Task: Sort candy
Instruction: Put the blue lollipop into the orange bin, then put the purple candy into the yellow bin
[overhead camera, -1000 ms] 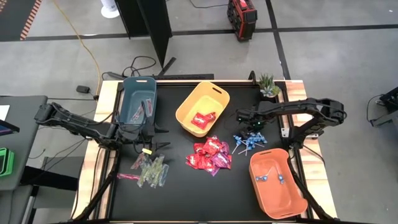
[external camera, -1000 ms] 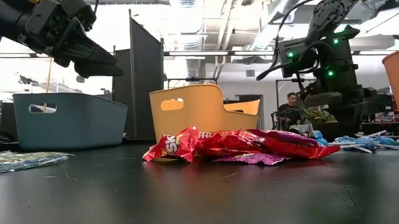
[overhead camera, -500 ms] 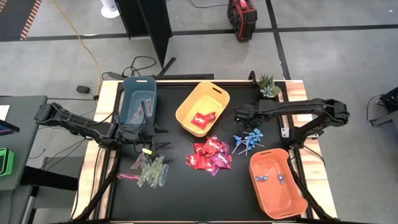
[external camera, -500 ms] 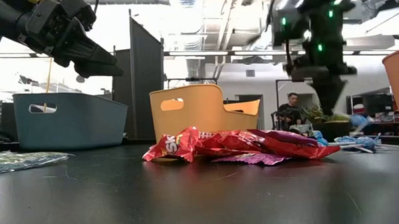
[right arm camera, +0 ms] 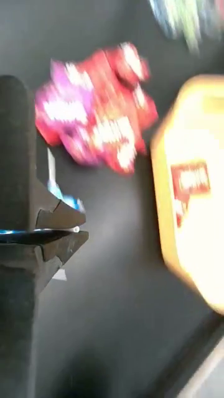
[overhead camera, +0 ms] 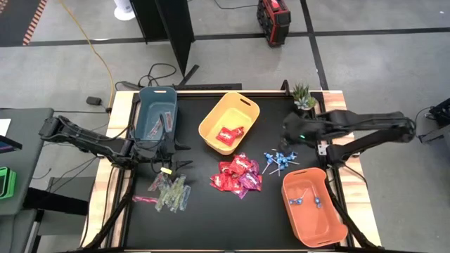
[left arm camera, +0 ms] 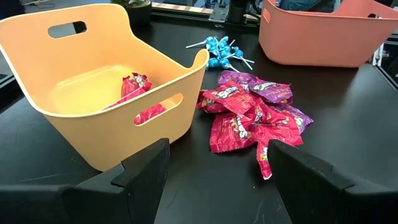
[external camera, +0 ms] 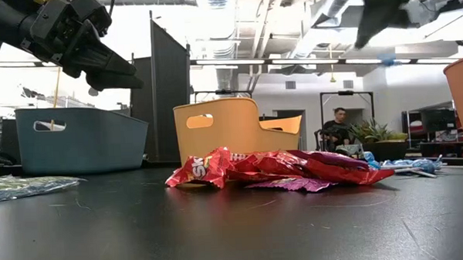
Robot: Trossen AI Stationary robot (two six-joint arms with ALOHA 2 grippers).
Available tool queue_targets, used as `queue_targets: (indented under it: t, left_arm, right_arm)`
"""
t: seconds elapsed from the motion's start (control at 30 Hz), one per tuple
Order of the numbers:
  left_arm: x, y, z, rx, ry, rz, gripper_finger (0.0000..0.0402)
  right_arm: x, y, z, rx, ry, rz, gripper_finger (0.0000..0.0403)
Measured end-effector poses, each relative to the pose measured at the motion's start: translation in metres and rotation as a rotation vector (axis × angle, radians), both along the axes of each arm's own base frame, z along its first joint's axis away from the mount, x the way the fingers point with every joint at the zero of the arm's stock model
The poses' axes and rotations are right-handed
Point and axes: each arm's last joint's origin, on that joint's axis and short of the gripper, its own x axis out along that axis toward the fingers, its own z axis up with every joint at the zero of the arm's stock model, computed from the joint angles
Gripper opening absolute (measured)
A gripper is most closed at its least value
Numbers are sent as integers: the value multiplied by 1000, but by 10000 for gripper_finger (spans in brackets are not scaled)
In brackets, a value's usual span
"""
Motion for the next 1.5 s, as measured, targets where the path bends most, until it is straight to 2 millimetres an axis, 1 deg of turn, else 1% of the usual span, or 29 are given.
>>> queue_targets:
  t: [0.13, 0.27, 0.4, 0.53, 0.6, 0.7, 0.87, 1.0, 1.1, 1.23, 1.33, 1.4, 1.5]
  left_arm:
    - [0, 0, 0, -6, -1, 1, 267]
    - [0, 0, 0, -6, -1, 1, 267]
    - [0, 0, 0, -3, -2, 13, 267]
    - [0, 1, 0, -9, -4, 24, 267]
    - [0, 1, 0, -13, -5, 26, 267]
    - [0, 1, 0, -10, -4, 25, 267]
    - [-2, 1, -5, 71, 65, -1, 267]
    - [-5, 1, -11, 90, 141, -29, 267]
    - [-6, -2, -9, 61, 205, -64, 267]
    - [-10, -9, 6, 46, 308, -90, 267]
    - [-14, -15, 17, 17, 371, -104, 267]
    - [-18, -18, 20, -7, 415, -104, 267]
    - [-24, -22, 17, -61, 465, -91, 267]
  right_arm:
    - [-20, 30, 8, 119, -50, 118, 0]
    - [-38, 57, 7, 237, -23, 127, 0]
    - [-50, 83, -1, 328, 45, 95, 0]
    - [-53, 108, -16, 358, 121, 34, 12]
    - [-52, 121, -25, 347, 164, -9, 26]
    - [-49, 137, -38, 304, 220, -35, 63]
    - [-43, 156, -57, 235, 279, -53, 153]
    - [-39, 162, -66, 171, 319, -2, 230]
    - [-38, 163, -67, 133, 324, 40, 263]
    - [-32, 154, -63, 42, 242, 73, 269]
    - [-23, 143, -54, -44, 174, 94, 269]
    - [-15, 136, -47, -95, 132, 110, 269]
    - [5, 125, -39, -143, 85, 153, 269]
